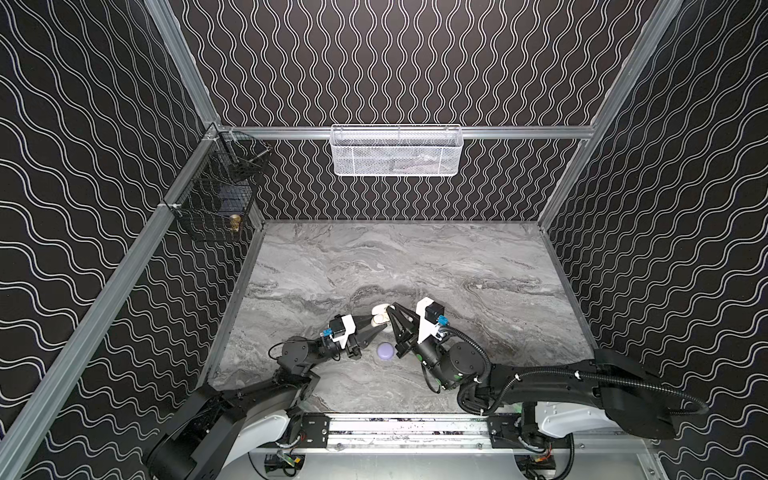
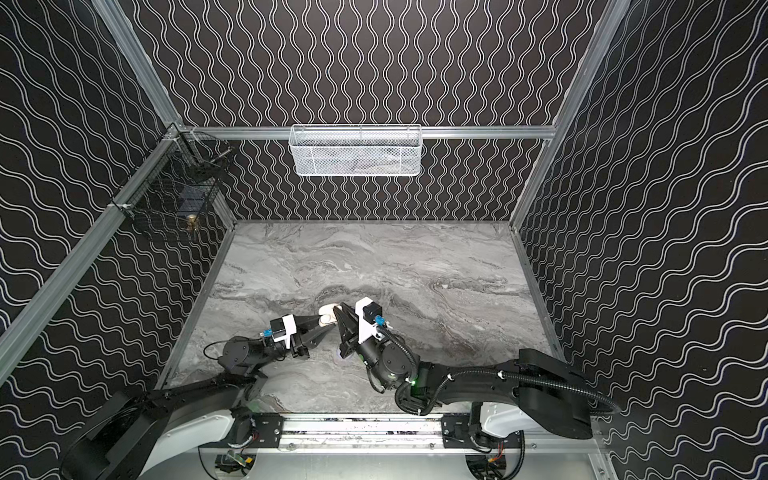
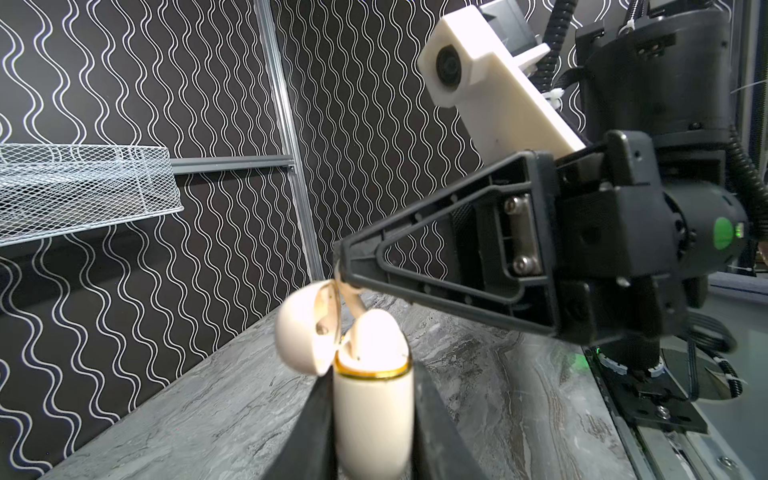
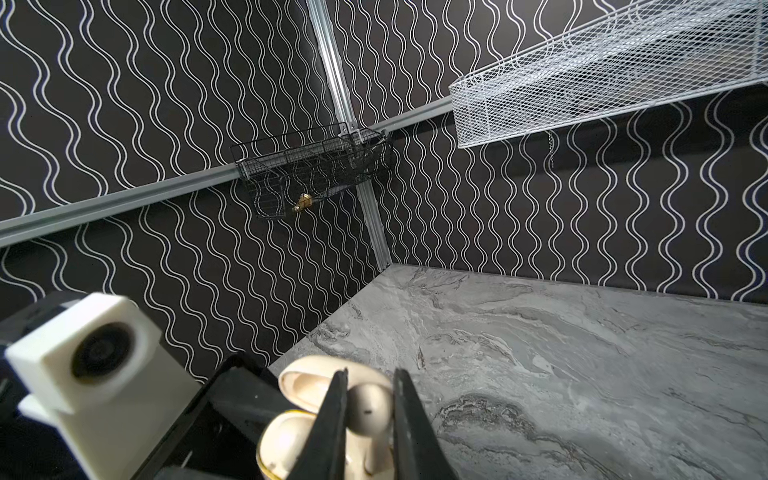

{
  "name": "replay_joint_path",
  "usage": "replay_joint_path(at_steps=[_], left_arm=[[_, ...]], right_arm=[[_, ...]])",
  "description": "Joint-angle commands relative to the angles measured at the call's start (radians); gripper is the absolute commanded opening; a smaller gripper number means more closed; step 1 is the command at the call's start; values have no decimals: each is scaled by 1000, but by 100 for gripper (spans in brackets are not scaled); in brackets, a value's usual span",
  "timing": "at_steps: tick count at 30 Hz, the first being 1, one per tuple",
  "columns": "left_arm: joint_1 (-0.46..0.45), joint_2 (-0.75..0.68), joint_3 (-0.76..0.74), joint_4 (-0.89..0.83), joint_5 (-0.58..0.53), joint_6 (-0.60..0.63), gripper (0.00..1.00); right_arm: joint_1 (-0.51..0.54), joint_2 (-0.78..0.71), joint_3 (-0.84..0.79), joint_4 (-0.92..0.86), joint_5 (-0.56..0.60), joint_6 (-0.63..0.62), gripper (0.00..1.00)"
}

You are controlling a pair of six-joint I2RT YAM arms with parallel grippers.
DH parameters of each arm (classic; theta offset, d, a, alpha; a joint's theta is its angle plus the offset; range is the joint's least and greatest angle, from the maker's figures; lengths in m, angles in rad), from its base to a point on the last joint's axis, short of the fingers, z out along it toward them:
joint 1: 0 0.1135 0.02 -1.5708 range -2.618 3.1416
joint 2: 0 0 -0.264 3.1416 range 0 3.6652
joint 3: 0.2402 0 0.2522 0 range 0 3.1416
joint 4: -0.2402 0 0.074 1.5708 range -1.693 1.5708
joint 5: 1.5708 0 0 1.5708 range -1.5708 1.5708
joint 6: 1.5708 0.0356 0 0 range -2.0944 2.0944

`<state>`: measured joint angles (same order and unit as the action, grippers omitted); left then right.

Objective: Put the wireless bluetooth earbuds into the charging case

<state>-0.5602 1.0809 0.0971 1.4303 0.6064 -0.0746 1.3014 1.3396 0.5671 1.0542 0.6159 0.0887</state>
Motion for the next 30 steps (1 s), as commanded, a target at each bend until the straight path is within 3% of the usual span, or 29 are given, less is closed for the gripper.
replay_joint_path(at_steps=[1,24,30], left_arm=[[-1,0,-2,60,13,-9,0],[0,-45,-27,112,-13,-60,0],[0,-47,-26,115,3,-48,0]], right_arm=[[-1,10,-7,53,4,-24,0],[19,42,-134,279,-72,-61,0],[21,60,-70,179,-40,-26,0]])
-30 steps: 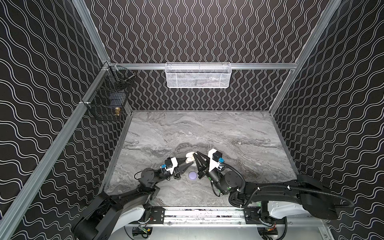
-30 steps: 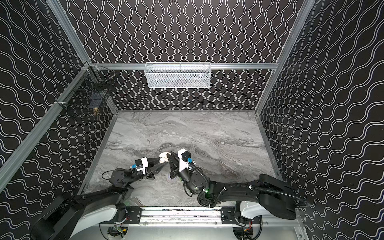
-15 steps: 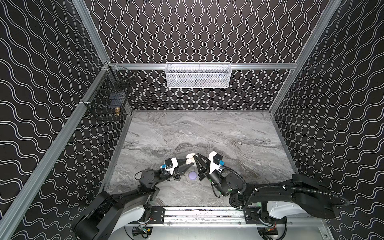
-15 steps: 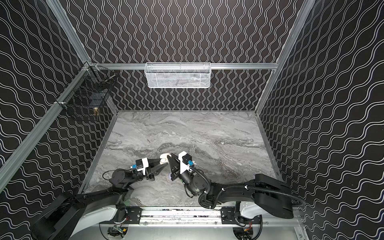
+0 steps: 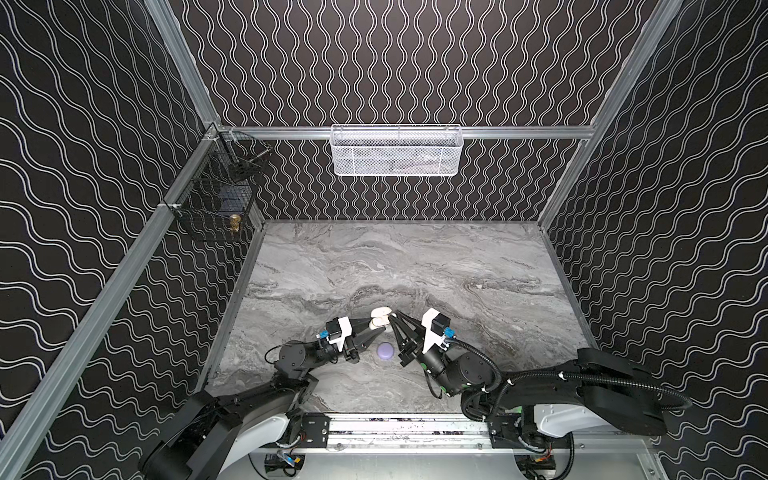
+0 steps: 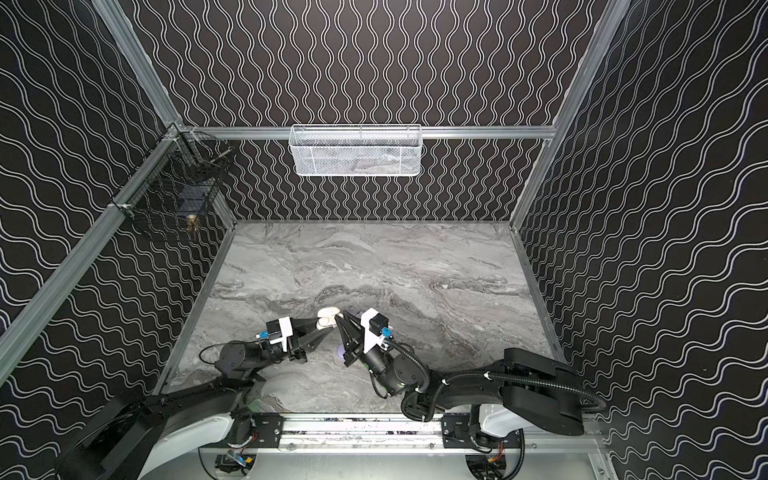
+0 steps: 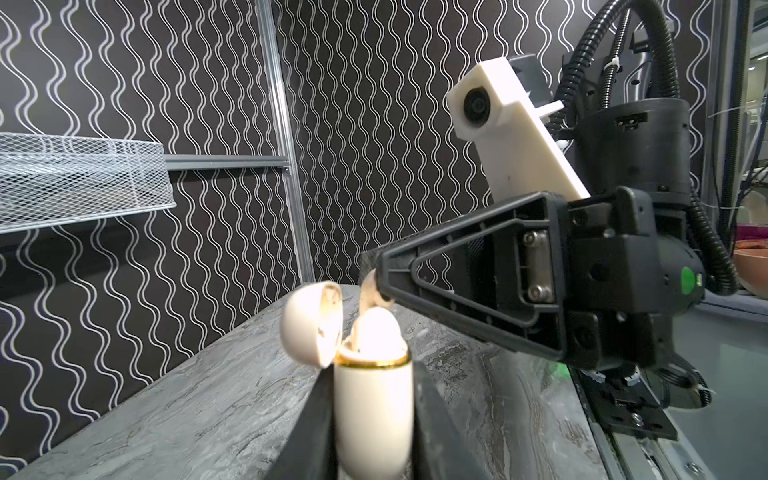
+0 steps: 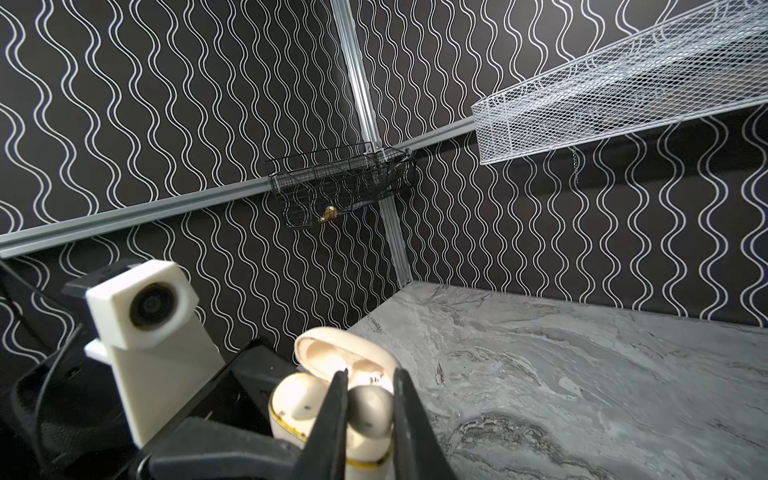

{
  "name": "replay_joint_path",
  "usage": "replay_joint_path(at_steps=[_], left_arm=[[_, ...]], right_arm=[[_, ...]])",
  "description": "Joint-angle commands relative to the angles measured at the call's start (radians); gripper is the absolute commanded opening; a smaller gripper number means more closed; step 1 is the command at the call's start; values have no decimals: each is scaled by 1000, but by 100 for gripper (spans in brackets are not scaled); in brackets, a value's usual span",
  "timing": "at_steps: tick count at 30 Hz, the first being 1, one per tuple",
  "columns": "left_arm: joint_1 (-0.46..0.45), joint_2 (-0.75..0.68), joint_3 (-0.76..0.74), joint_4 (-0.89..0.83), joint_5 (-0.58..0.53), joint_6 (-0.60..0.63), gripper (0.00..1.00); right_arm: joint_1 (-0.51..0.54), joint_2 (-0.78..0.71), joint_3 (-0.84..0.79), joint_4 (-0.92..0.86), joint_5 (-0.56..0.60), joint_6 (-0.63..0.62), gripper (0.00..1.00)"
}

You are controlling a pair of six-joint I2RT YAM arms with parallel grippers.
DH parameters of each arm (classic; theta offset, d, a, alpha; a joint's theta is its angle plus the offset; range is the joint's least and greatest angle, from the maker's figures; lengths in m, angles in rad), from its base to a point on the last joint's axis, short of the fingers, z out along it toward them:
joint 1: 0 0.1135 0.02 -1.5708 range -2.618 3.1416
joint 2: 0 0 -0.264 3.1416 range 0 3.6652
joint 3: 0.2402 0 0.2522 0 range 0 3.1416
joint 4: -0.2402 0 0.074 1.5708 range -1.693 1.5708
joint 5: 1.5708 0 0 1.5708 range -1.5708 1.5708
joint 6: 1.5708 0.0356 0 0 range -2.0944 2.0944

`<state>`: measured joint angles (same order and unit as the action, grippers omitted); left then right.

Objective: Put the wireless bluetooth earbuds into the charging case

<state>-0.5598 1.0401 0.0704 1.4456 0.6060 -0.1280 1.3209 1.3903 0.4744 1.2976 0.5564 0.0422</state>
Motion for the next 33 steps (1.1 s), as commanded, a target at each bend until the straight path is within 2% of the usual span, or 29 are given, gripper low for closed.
replay_joint_path(at_steps=[1,18,24,28,33], left_arm=[[-1,-8,-1,99,5,8,0],[0,-24,-10,99,-11,16,0],[-1,-30,-12,98,-14,16,0],[-1,-30,-12,98,-12,14,0],[-1,-34,-14,98,-14,15,0]], right_arm=[[2,10,29,-74,23,27,0],[39,1,58,-147,29,95,2],[63,28,85,-153,66,70,10],[66,33,87,-142,85,61,22],[66,33,90,-145,96,54,24]])
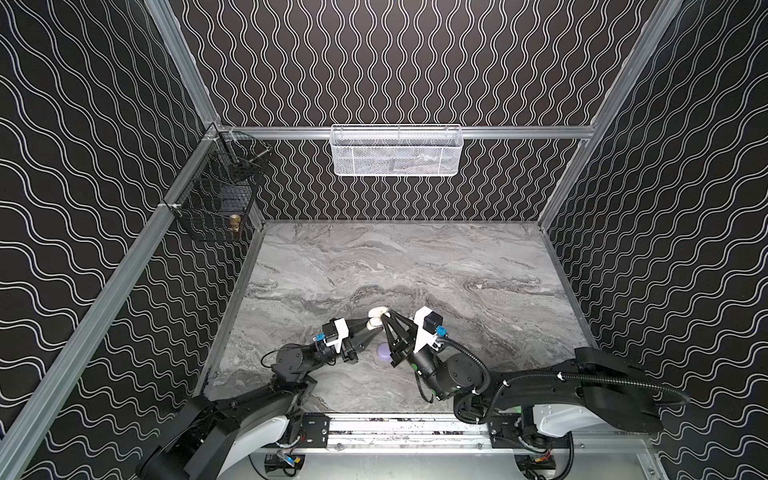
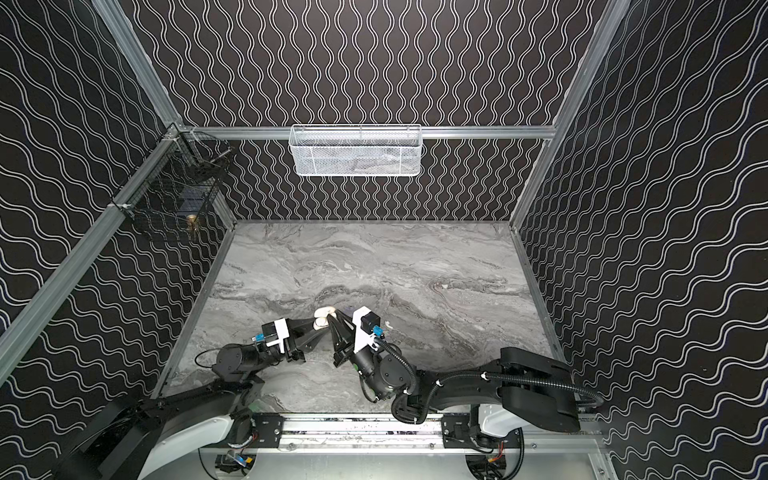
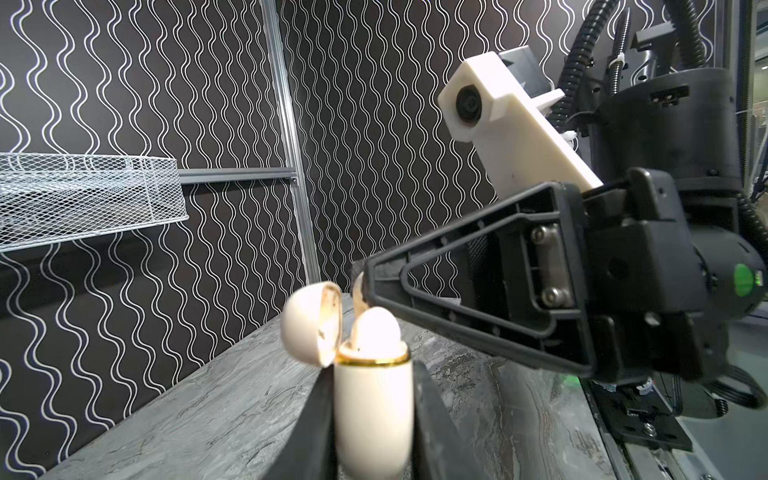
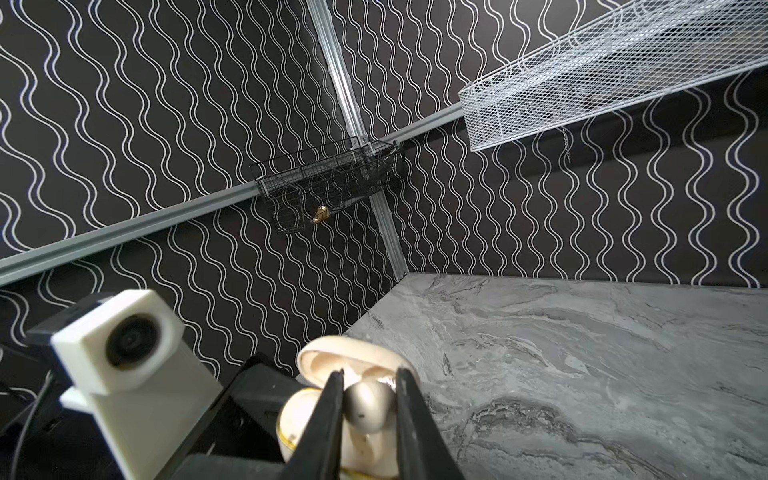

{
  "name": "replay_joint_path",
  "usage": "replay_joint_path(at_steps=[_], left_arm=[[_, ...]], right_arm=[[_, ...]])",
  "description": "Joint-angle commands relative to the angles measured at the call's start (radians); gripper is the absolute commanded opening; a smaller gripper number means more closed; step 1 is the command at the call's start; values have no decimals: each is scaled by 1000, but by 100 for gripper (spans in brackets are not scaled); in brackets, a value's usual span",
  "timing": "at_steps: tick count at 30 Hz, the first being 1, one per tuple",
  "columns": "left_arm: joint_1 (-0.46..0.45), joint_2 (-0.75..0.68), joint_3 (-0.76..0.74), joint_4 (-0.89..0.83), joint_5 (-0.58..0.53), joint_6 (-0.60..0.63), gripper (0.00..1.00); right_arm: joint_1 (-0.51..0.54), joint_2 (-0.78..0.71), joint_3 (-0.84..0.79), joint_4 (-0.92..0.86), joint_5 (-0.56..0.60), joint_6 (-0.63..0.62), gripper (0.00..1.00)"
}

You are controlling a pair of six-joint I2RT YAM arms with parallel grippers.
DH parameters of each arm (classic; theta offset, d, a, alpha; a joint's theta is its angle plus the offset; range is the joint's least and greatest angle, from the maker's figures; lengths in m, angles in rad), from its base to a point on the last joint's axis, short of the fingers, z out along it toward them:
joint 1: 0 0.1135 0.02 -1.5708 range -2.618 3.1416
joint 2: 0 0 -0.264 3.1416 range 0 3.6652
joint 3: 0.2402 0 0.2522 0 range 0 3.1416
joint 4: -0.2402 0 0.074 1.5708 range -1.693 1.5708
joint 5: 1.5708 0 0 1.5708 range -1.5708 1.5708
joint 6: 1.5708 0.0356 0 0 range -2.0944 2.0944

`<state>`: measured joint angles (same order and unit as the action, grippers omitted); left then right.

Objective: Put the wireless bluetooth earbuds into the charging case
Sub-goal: 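Open the right gripper to release the seated earbud in the case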

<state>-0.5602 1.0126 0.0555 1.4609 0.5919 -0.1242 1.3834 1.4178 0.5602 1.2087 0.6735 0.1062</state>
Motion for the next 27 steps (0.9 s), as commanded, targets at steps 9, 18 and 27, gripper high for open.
replay_joint_path(at_steps=[9,18,27], left_arm=[[0,-15,-2,82,-4,14,0],[-1,-5,-1,82,-5,14,0],[0,37,26,85,66,29,0]], right_arm=[[6,-6,-13,-33,-11,-14,27],[9,-93,-31,-60,-12,-29,49],[-70,-346,64,-560,32,106,42]])
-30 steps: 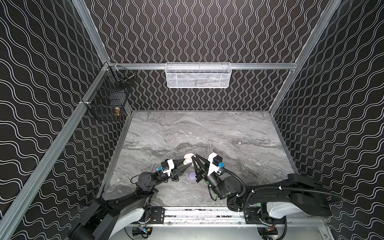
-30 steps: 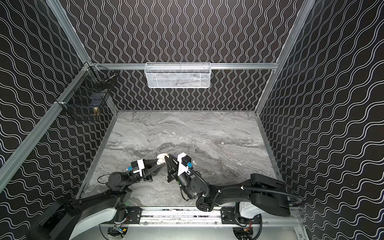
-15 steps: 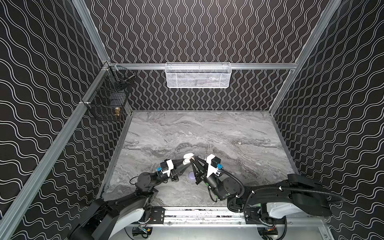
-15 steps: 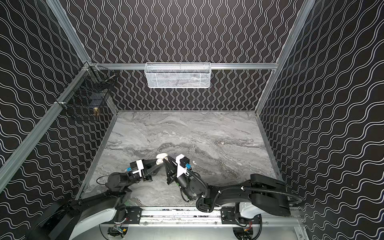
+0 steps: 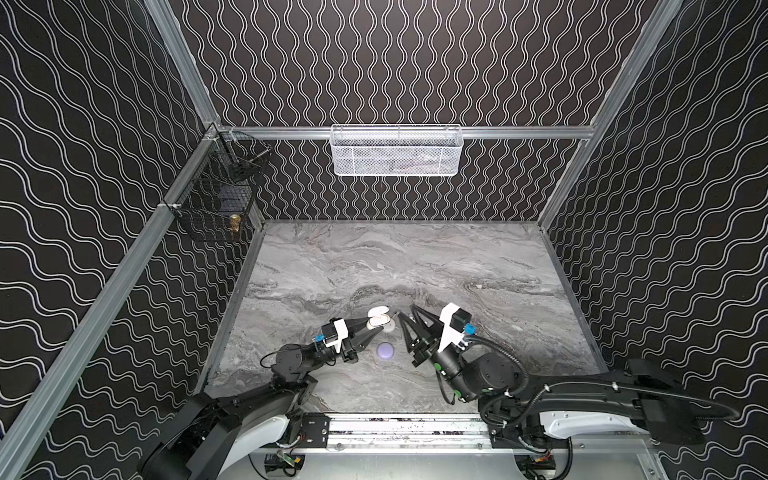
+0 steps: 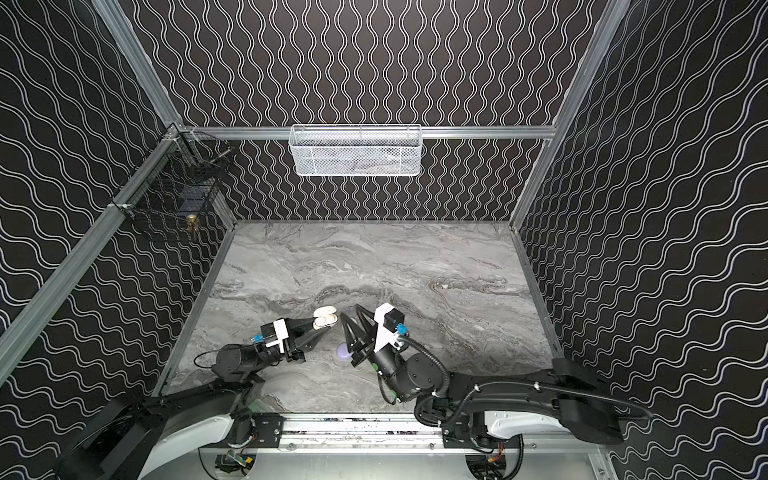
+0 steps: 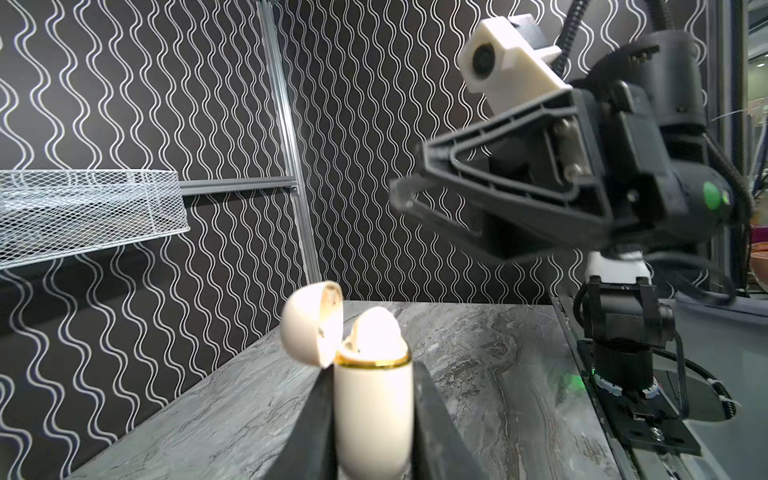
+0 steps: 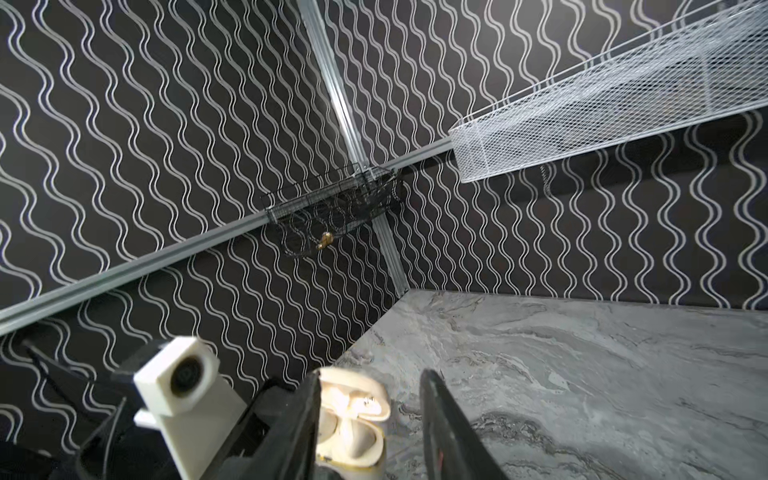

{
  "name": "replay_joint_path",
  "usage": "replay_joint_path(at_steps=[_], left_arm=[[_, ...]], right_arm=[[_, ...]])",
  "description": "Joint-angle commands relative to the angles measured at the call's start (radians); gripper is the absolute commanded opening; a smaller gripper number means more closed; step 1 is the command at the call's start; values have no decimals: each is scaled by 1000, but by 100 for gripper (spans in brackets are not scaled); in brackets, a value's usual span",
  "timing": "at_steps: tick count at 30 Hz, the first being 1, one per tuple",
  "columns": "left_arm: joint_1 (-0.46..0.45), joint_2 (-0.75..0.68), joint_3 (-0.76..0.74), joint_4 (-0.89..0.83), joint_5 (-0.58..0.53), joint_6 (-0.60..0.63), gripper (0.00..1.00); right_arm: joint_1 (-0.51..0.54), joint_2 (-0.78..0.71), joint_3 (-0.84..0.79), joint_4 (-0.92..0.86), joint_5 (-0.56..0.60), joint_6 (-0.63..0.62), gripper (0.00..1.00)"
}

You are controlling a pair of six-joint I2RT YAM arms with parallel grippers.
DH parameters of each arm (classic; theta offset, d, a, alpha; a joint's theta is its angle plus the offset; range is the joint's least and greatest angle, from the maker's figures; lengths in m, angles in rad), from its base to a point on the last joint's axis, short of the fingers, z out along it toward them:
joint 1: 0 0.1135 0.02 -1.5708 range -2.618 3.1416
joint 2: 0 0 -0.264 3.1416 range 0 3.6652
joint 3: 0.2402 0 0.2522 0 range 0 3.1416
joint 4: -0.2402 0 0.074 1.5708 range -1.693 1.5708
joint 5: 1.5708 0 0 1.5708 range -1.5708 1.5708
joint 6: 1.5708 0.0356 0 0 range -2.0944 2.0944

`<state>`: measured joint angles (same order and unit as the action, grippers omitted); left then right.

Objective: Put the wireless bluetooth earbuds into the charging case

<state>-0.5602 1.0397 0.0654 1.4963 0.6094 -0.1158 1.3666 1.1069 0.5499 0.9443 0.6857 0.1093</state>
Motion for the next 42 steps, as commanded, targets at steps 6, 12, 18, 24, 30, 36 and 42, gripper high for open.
replay_joint_path(at_steps=[6,12,18,24,30,36,42], left_arm=[[-7,44,40,50,120,32,0],[-6,88,59,50,139,23,0],[-7,95,62,50,132,15,0],[-6,101,67,-5,75,11,0],[28,159,94,-102,-47,-33,0],[57,218,92,-37,-41,-74,0],[75,190,147,-276,-192,-128,0]], right_arm=[[-365,91,305,-778,-414,278,33],[-353,179,396,-830,-627,173,35],[-297,174,394,-804,-669,129,35],[-214,118,350,-774,-590,92,35],[-204,-17,219,-705,-434,129,38],[-207,-65,176,-730,-348,143,39],[-215,-76,179,-774,-228,197,42]])
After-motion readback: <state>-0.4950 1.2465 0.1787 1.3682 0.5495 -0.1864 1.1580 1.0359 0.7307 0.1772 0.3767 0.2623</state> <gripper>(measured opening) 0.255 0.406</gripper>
